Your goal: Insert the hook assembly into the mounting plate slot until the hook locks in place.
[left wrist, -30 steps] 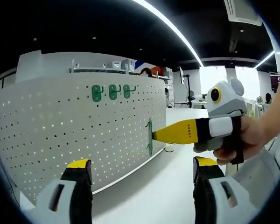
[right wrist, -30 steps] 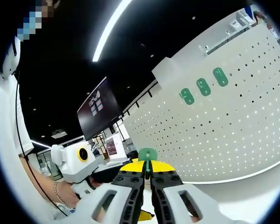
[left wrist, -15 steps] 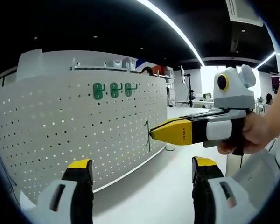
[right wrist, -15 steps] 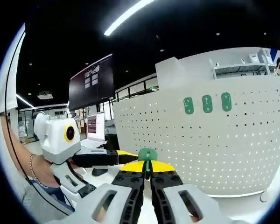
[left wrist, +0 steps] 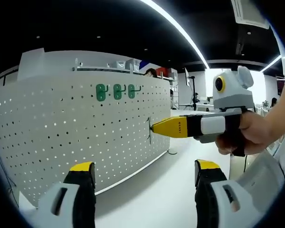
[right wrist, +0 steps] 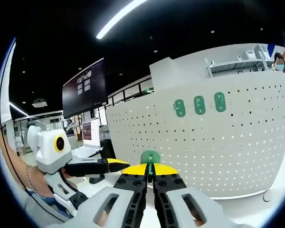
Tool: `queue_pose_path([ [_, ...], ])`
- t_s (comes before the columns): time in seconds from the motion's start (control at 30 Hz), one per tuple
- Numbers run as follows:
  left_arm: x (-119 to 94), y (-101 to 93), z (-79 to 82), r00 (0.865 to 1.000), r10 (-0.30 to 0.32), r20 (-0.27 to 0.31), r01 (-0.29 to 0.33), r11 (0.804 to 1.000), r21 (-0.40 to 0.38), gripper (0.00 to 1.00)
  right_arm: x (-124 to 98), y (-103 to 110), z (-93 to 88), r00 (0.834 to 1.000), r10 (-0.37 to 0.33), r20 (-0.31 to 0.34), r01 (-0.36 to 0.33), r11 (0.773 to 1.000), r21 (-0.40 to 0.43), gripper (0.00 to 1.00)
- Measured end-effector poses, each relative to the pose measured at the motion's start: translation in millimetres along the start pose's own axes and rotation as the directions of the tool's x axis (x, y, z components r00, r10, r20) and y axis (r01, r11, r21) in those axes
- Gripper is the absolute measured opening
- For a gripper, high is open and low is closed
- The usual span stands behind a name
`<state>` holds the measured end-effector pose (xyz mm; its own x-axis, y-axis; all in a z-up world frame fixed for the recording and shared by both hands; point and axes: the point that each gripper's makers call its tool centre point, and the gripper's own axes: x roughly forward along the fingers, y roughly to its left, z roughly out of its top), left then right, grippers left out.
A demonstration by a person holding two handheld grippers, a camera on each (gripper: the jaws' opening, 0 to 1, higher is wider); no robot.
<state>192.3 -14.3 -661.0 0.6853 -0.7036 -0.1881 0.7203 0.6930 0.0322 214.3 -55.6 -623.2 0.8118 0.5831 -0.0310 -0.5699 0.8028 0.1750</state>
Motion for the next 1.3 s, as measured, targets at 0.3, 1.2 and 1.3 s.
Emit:
queue_pose_path([
  [0.3,-3,3.2,-3.0,1.0,0.007,-0.007,-0.008,1.0,-0.007,0.88,3,-24,13.2,0.998,-0.06,0.011,0.06,0.998,-0.022,0.01],
  [1.2,-14,6.5,-7.5,1.0,0.022,-0.001,-0.022,0.999,-0.039,0.86,4,-100,61.1,0.977,-0.199,0.081,0.205,0.977,-0.066,0.01],
  [1.3,-15,7.3,-7.8,1.0,0.025,0.0,-0.025,0.999,-0.04,0.86,3,-109,66.5,0.973,-0.215,0.089,0.221,0.973,-0.066,0.01],
])
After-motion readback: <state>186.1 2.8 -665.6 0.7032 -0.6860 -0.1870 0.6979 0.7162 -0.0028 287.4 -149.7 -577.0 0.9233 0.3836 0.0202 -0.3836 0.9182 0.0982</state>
